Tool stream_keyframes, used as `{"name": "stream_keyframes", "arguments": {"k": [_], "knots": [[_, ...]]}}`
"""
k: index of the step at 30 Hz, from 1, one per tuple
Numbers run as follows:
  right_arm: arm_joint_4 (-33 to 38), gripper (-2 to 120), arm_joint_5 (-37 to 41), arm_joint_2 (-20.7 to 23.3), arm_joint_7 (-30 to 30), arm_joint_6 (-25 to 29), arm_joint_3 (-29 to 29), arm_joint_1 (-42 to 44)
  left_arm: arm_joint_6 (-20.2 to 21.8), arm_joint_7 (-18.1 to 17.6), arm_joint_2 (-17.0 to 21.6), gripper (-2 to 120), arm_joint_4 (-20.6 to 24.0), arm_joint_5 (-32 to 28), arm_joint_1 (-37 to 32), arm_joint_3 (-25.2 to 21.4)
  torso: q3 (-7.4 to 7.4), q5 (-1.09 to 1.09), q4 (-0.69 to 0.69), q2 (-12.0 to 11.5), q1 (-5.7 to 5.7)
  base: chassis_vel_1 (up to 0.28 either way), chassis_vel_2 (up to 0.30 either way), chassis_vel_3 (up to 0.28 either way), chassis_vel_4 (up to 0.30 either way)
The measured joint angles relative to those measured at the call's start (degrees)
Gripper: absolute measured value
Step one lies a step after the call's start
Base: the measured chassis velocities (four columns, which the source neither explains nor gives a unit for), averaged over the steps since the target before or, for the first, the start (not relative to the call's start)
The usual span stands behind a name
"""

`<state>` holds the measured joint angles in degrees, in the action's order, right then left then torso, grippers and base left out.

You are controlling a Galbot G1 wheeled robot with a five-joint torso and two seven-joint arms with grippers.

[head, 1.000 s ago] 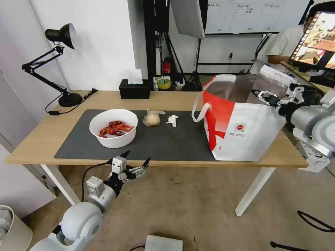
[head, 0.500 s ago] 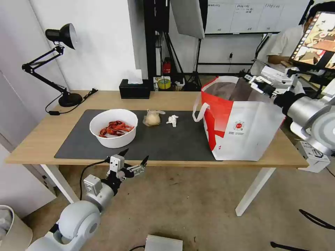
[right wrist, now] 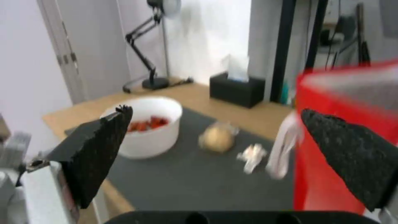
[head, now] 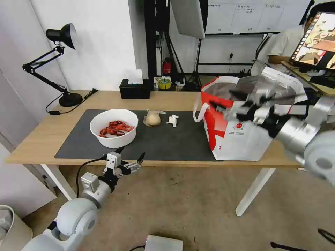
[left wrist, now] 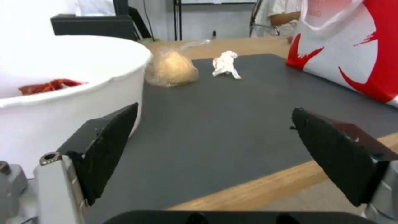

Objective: Pick up the trash from the table and place it into the takeout bag.

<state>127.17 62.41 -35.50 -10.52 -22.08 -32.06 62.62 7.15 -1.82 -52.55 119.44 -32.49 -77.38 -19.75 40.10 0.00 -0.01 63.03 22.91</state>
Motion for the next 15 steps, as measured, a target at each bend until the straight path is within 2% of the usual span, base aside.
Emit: {"name": "stream_keyframes", "arguments": {"k": [8,15], "knots": [[0.4,100,-8.2,-5.7,0.7,4.1,2.4,12.0,-1.0,1.0,0.6,100,-0.1,0.3,-1.2,-1.4,0.0,0.0,0.01,0.0,0.0,0.0,0.0,0.0,0.0],[-0.9,100,-10.9,-8.1,2.4,7.9,3.1,16.5,-1.8,1.6,0.8,100,-0.5,0.7,-1.6,-1.7,0.0,-0.01,0.02,0.0,0.0,0.0,0.0,0.0,0.0]]}}
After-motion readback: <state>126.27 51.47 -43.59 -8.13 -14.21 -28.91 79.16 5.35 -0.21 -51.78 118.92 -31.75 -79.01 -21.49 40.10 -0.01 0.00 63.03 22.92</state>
